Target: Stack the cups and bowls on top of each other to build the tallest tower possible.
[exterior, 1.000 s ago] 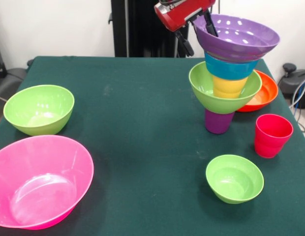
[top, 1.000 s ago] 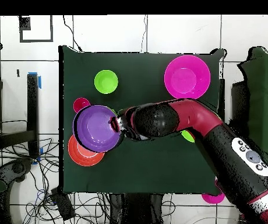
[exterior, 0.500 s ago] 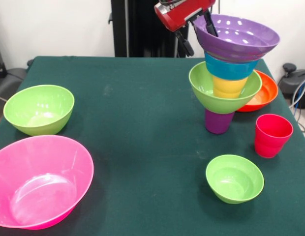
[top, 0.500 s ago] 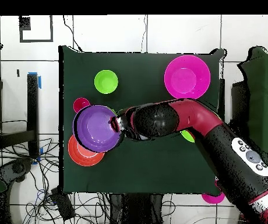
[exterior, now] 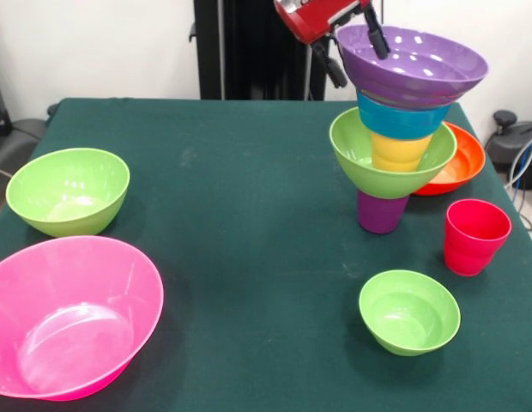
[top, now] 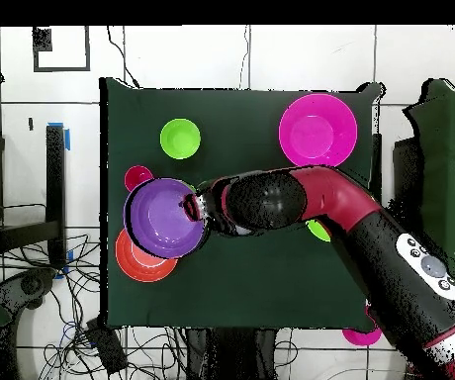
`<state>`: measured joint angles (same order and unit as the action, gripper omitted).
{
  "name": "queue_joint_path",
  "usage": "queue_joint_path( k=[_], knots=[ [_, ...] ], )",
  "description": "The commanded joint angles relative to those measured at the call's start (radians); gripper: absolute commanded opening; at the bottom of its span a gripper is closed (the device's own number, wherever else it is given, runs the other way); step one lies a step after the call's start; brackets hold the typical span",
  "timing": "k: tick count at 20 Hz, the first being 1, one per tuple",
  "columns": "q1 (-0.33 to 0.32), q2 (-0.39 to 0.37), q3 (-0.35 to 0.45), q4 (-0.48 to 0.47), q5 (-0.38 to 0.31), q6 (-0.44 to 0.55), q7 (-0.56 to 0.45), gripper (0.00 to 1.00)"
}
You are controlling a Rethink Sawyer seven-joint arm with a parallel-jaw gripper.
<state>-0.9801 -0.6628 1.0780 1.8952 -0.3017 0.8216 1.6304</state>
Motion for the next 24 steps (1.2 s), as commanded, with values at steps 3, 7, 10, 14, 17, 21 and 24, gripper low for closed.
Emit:
queue_joint_path(
  k=[3, 7, 10, 14, 17, 21, 24],
  knots=[
    [0.029, -0.038, 0.016, 0.041, 0.070, 0.075, -0.009, 1.00],
    [0.033, -0.038, -0.007, 0.029, 0.057, 0.090, -0.045, 1.00],
    [0.026, -0.037, -0.007, 0.023, 0.058, 0.094, -0.060, 1.00],
    [0.022, -0.062, 0.003, 0.024, 0.070, 0.119, -0.061, 1.00],
    [0.026, -0.076, 0.011, 0.023, 0.087, 0.128, -0.051, 1.00],
    [0.037, -0.086, 0.009, 0.008, 0.104, 0.151, -0.047, 1.00],
    [0.040, -0.108, -0.014, -0.060, 0.066, 0.246, -0.128, 1.00]
  ],
)
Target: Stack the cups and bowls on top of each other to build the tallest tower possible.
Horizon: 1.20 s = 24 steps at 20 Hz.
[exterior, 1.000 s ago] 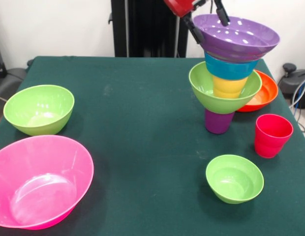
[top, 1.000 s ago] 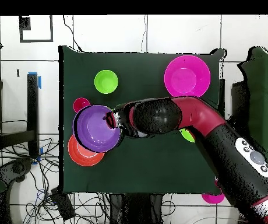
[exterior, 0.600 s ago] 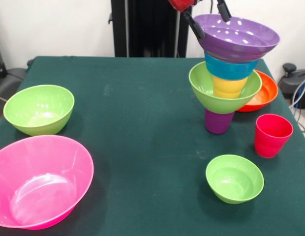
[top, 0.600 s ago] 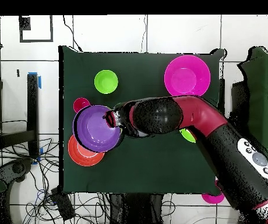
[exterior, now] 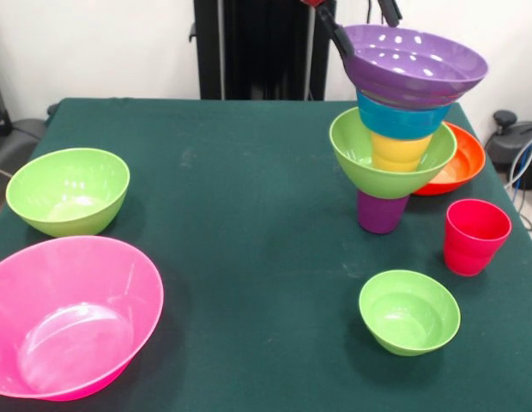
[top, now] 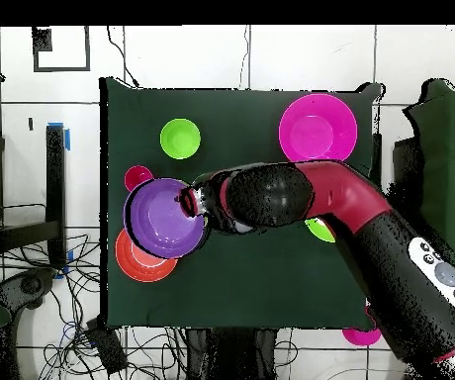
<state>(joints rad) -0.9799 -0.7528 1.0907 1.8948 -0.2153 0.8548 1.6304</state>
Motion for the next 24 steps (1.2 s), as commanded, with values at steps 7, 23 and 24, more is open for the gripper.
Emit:
queue_joint_path(
  k=[7, 23, 24],
  knots=[
    [0.001, -0.020, -0.019, -0.278, -0.115, 0.405, -0.350, 1.00],
    [-0.019, 0.129, -0.055, -0.361, -0.334, 0.265, -0.353, 1.00],
    [-0.007, 0.153, -0.064, -0.370, -0.354, 0.247, -0.346, 1.00]
  ],
)
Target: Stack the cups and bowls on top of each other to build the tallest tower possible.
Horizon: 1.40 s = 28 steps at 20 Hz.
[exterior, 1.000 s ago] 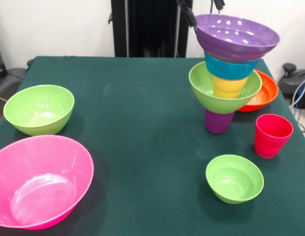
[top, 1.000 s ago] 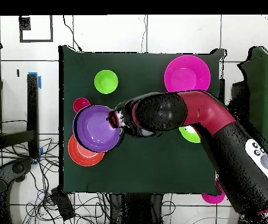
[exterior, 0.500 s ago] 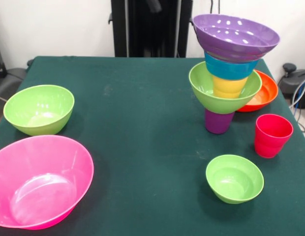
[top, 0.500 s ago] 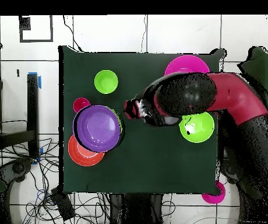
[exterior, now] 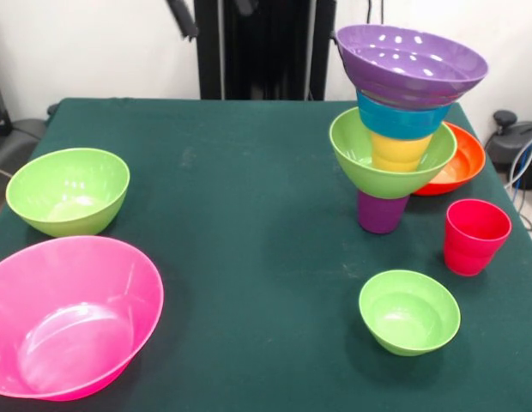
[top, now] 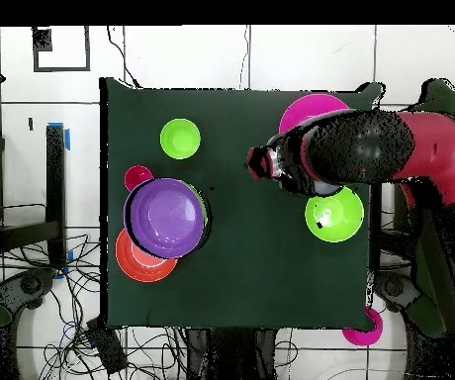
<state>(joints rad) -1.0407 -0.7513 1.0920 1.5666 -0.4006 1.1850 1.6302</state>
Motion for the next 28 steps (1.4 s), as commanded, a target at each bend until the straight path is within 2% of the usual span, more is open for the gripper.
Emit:
queue_joint_path(
  k=[1, 5, 8, 12, 18, 21, 24, 27, 28],
  knots=[
    [0.063, 0.170, -0.073, -0.051, -0.190, -0.085, -0.350, 1.00],
    [0.079, 0.215, -0.092, -0.074, -0.269, -0.143, -0.333, 1.00],
    [0.112, 0.243, -0.132, -0.116, -0.296, -0.158, -0.240, 1.00],
    [0.184, 0.260, -0.190, -0.195, -0.313, -0.169, -0.090, 1.00],
    [0.317, 0.241, -0.262, -0.311, -0.286, -0.091, 0.059, 1.00],
    [0.357, 0.216, -0.287, -0.348, -0.261, -0.051, 0.067, 1.00],
    [0.385, 0.194, -0.309, -0.392, -0.252, -0.003, 0.035, 1.00],
    [0.404, 0.182, -0.330, -0.436, -0.279, 0.012, -0.024, 1.00],
    [0.402, 0.171, -0.334, -0.438, -0.302, -0.010, -0.058, 1.00]
  ],
)
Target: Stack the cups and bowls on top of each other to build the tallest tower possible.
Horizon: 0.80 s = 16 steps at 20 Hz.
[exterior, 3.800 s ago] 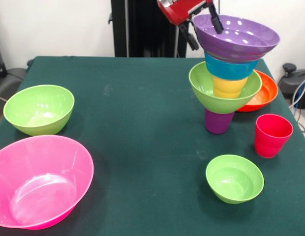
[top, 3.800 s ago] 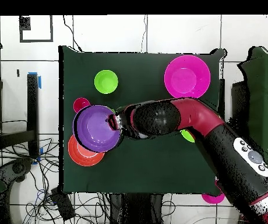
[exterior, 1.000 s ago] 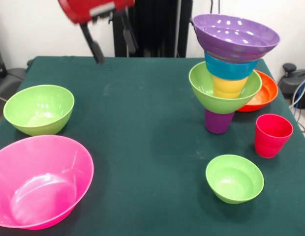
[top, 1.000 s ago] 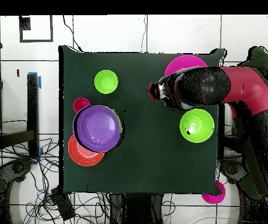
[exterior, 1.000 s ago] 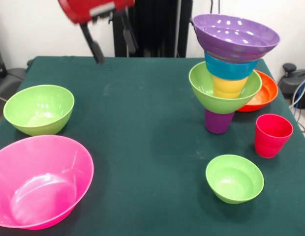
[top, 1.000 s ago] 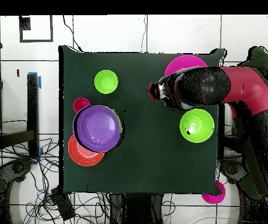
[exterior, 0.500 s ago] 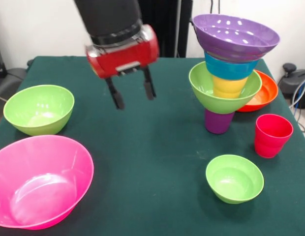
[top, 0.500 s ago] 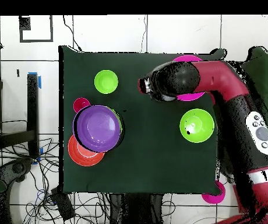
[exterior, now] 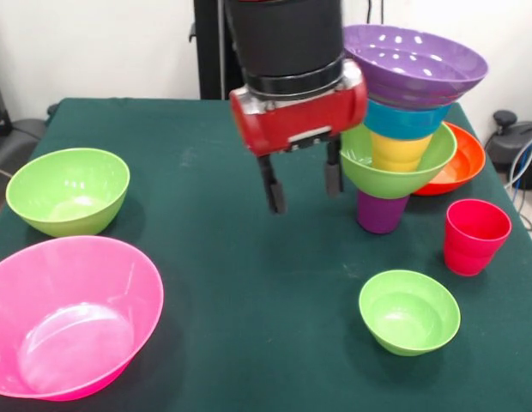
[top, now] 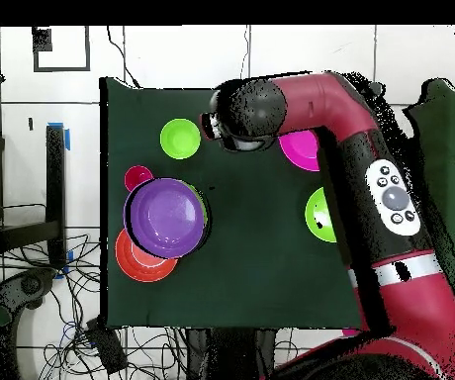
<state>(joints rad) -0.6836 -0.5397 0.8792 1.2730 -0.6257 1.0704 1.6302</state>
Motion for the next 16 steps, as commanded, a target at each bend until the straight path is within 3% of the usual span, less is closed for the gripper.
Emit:
queue_joint_path(
  k=[1, 4, 7, 16],
  knots=[
    [0.045, -0.046, -0.127, -0.144, -0.085, 0.095, -0.072, 1.00],
    [0.033, -0.065, -0.143, -0.119, -0.108, 0.054, -0.101, 1.00],
    [0.033, -0.064, -0.145, -0.114, -0.087, 0.054, -0.092, 1.00],
    [0.106, -0.130, -0.184, 0.005, 0.065, 0.089, 0.148, 1.00]
  ],
)
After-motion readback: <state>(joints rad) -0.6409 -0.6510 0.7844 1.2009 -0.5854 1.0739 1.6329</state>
